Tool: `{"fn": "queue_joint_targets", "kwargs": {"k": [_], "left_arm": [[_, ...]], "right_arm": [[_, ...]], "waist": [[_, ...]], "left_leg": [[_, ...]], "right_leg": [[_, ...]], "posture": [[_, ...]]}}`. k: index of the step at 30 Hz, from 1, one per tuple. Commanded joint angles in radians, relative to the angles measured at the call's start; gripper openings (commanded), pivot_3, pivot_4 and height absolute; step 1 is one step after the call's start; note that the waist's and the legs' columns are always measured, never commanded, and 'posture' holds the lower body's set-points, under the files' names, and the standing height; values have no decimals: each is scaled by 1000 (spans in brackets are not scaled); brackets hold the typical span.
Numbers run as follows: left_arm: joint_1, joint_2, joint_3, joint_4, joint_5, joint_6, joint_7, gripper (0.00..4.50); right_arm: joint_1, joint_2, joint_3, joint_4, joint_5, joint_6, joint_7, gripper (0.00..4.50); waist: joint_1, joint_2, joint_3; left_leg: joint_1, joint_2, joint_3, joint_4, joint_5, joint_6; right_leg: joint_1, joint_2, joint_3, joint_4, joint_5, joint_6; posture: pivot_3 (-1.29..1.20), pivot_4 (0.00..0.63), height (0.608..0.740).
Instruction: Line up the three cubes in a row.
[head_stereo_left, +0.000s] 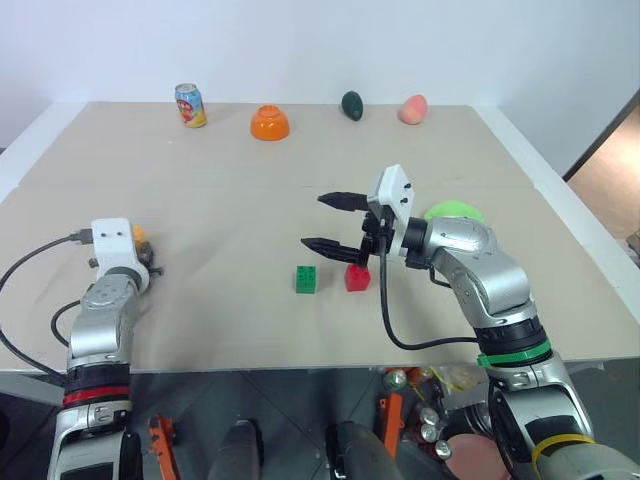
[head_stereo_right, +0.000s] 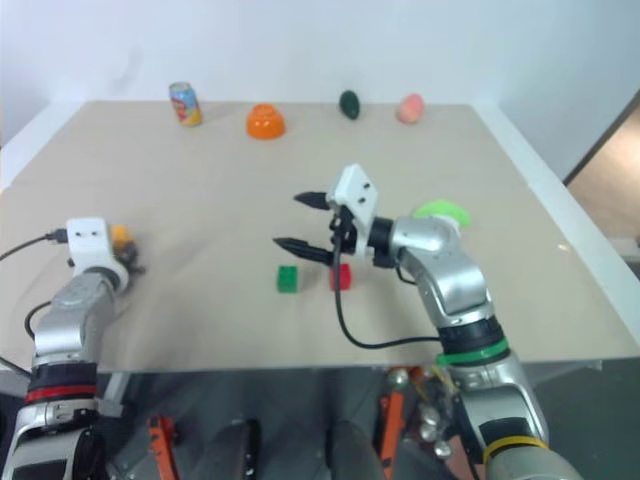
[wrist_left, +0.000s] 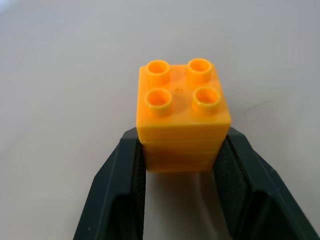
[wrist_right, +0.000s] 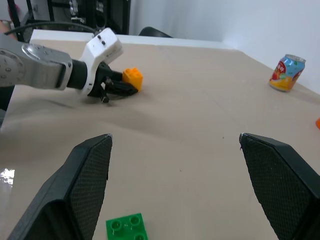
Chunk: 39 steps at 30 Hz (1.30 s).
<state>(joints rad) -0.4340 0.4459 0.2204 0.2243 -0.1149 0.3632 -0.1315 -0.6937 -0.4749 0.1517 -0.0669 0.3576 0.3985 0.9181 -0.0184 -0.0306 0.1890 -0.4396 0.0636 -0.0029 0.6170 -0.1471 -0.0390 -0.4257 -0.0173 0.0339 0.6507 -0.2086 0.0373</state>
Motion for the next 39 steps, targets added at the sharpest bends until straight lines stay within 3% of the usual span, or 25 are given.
{"fn": "queue_joint_targets", "kwargs": {"k": [1,6,10,15,28,39], "left_arm": [[-50,35,-89,-44,-30,-167,-242,1307],[-39,109,-171,-85,-179,-317,-721,1307],[0,216,-198,-82,-335,-298,-1142,1307],[-82,282,-276,115,-281,-342,-1403,1307],[-351,136,-375,562,-179,-576,-1483,1307],[-414,98,-380,724,-140,-682,-1483,1307]], "right_arm": [[33,-59,-57,-85,36,16,37,4208],[137,-205,-139,-181,131,62,141,4208],[215,-297,-249,-241,249,131,196,4208],[264,-328,-271,-254,234,143,156,4208],[316,-325,-287,-334,262,175,78,4208],[325,-326,-284,-345,271,174,57,4208]], "waist": [[3,0,0],[1,0,0],[-13,0,0],[-11,0,0],[-2,0,0],[-3,0,0]], "left_leg": [[0,0,0,0,0,0],[-2,-2,4,0,-2,-4],[-1,-1,6,-1,-6,-2],[2,1,3,-1,-8,1],[-2,0,3,2,-8,2],[-2,0,3,3,-9,4]], "right_leg": [[0,-1,0,-1,0,0],[0,-6,0,-3,0,-1],[-2,-5,1,-3,-2,-3],[-1,0,1,1,-9,-1],[-1,-1,3,1,-10,3],[-1,0,4,1,-10,3]], "posture": [[0,150,738],[0,150,738],[0,150,738],[0,150,738],[0,150,738],[0,150,738]]}}
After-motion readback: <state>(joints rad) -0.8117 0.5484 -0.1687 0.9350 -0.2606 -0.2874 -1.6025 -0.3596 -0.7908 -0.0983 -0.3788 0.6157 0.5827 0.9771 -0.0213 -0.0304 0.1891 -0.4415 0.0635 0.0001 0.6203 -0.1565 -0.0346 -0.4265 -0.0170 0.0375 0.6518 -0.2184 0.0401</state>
